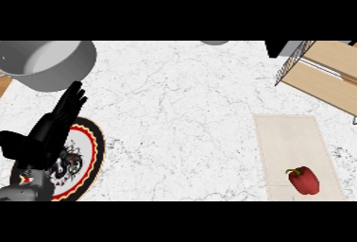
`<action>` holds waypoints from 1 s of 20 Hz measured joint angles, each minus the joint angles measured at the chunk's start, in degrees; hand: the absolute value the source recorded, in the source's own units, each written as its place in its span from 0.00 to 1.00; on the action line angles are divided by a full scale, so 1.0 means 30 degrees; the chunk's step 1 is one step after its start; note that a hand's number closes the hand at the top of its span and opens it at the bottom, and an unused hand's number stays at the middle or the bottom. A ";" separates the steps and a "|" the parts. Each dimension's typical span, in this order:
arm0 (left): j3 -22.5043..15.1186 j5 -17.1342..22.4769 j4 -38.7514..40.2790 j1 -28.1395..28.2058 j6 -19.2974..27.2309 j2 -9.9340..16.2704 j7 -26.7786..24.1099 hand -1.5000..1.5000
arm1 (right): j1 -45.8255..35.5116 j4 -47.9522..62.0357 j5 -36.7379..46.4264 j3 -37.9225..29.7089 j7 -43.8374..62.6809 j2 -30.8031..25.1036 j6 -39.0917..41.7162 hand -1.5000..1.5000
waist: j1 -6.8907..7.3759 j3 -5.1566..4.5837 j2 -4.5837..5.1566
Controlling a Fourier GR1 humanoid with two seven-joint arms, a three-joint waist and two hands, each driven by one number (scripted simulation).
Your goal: Pick the sweet potato from the placemat and place it in the tiered shelf
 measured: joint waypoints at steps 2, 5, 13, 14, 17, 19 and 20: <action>0.0163 0.0078 0.0076 -0.0040 -0.0100 0.0061 -0.0094 0.50 | -0.0073 0.0273 -0.0238 -0.0218 -0.0673 0.0069 0.0982 1.00 | 0.0007 -0.0001 -0.0008; 0.0076 0.0039 -0.0249 0.0132 -0.0154 0.0038 0.0027 0.50 | 0.0071 0.0616 -0.0608 -0.0486 -0.2132 -0.0032 0.2621 1.00 | 0.0037 -0.0048 -0.0063; 0.0022 -0.0260 -0.0295 -0.0033 -0.0017 -0.0128 0.0187 0.50 | 0.0518 0.0946 -0.1309 -0.1237 -0.4002 -0.0176 0.4427 1.00 | 0.0095 -0.0311 -0.0228; 0.0088 -0.0255 -0.0318 0.0081 -0.0065 -0.0076 0.0113 0.50 | 0.0698 0.0930 -0.1368 -0.1337 -0.3912 -0.0248 0.4257 1.00 | 0.0091 -0.0344 -0.0259; -0.0035 -0.0419 -0.0222 0.0109 0.0020 -0.0263 -0.0055 0.50 | 0.1053 0.0995 -0.1408 -0.1537 -0.3009 -0.0440 0.3675 1.00 | 0.0044 -0.0363 -0.0292; 0.0073 -0.0366 -0.0205 0.0007 -0.0007 -0.0211 0.0034 0.50 | 0.1357 0.1022 -0.1301 -0.1576 -0.2089 -0.0787 0.2923 1.00 | -0.0007 -0.0354 -0.0305; 0.0127 -0.0335 -0.0228 0.0062 -0.0095 -0.0126 0.0025 0.50 | 0.1463 0.1076 -0.1216 -0.1585 -0.1541 -0.1052 0.2516 1.00 | -0.0002 -0.0310 -0.0273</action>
